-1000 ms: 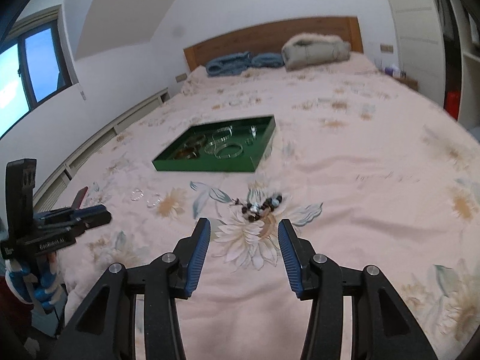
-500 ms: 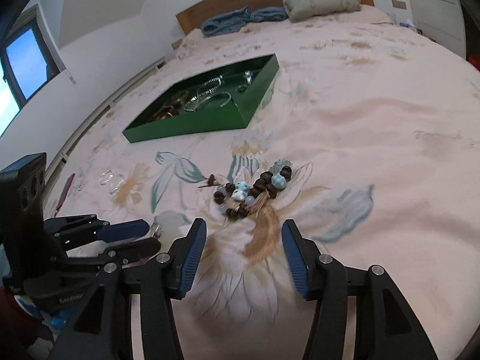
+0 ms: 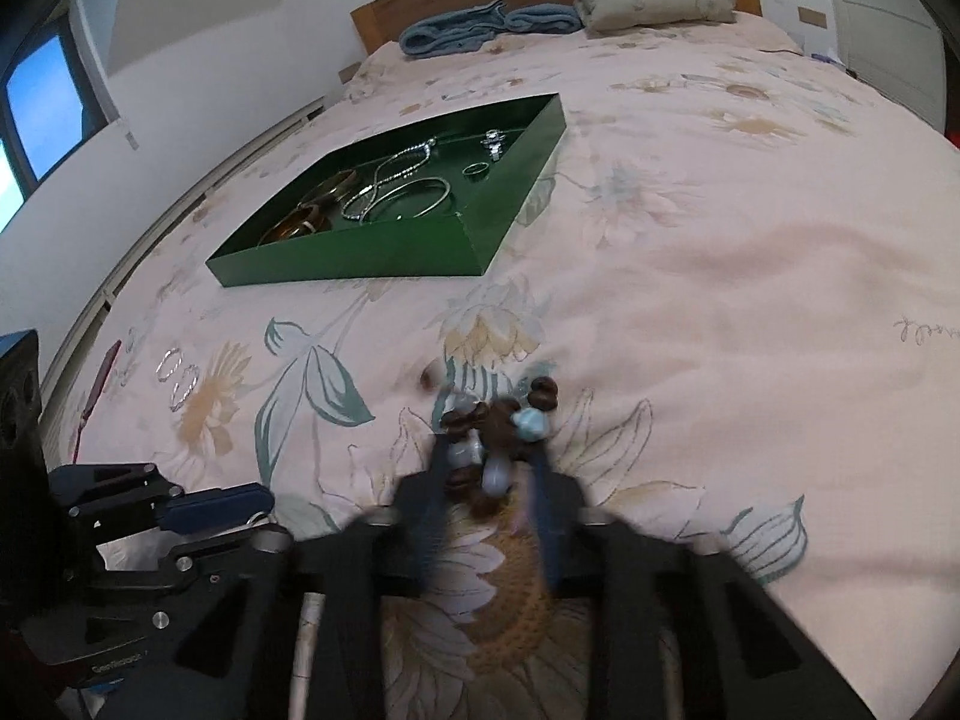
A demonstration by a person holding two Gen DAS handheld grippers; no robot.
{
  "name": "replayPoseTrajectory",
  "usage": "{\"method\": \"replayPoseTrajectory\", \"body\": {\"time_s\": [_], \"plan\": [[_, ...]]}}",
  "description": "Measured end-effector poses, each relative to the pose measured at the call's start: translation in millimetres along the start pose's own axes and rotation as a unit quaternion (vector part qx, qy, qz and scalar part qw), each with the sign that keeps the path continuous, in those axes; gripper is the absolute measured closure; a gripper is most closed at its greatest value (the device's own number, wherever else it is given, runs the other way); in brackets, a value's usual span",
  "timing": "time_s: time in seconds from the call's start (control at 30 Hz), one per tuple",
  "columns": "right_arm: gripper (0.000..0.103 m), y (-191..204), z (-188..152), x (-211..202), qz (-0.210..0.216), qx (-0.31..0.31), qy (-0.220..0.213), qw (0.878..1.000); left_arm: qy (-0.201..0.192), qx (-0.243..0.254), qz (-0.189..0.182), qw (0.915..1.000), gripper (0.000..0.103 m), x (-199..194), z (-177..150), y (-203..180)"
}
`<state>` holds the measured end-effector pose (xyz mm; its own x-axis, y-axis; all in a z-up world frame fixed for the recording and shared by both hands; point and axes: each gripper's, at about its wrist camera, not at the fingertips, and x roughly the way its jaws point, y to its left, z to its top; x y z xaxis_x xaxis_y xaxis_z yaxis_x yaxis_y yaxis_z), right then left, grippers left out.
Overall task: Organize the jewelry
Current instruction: 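Grasp small silver ring with left tool while right tool grasps brown bead bracelet, then carry ring and bead bracelet into the green tray and open both tools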
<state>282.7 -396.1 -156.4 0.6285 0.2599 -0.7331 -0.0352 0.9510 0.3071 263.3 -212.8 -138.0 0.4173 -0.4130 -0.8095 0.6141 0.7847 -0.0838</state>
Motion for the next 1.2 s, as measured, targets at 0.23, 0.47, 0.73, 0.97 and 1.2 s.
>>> {"method": "replayPoseTrajectory", "body": {"time_s": [0.23,0.47,0.73,0.97,1.2], "plan": [[0.088,14.9,-6.6,-32.2,0.007,-0.008,-0.032,0.999,-0.016,-0.011,0.006,0.9998,0.084,-29.9,-4.2,-1.0],[0.088,37.3,-17.5,-80.7,0.014,-0.021,-0.059,0.998,-0.05,-0.009,0.012,0.9986,0.084,-80.1,-13.3,-11.2],[0.088,57.1,-43.5,-129.2,0.021,-0.023,-0.084,0.996,-0.078,-0.017,0.02,0.9966,0.084,-130.4,-34.0,-15.3],[0.088,76.0,-47.7,-151.9,0.027,-0.041,-0.1,0.994,-0.096,-0.038,0.035,0.994,0.084,-157.4,-38.2,4.7],[0.088,92.5,-11.5,-150.4,0.027,-0.068,-0.112,0.991,-0.118,-0.058,0.066,0.9891,0.084,-164.2,-2.0,52.6]]}}
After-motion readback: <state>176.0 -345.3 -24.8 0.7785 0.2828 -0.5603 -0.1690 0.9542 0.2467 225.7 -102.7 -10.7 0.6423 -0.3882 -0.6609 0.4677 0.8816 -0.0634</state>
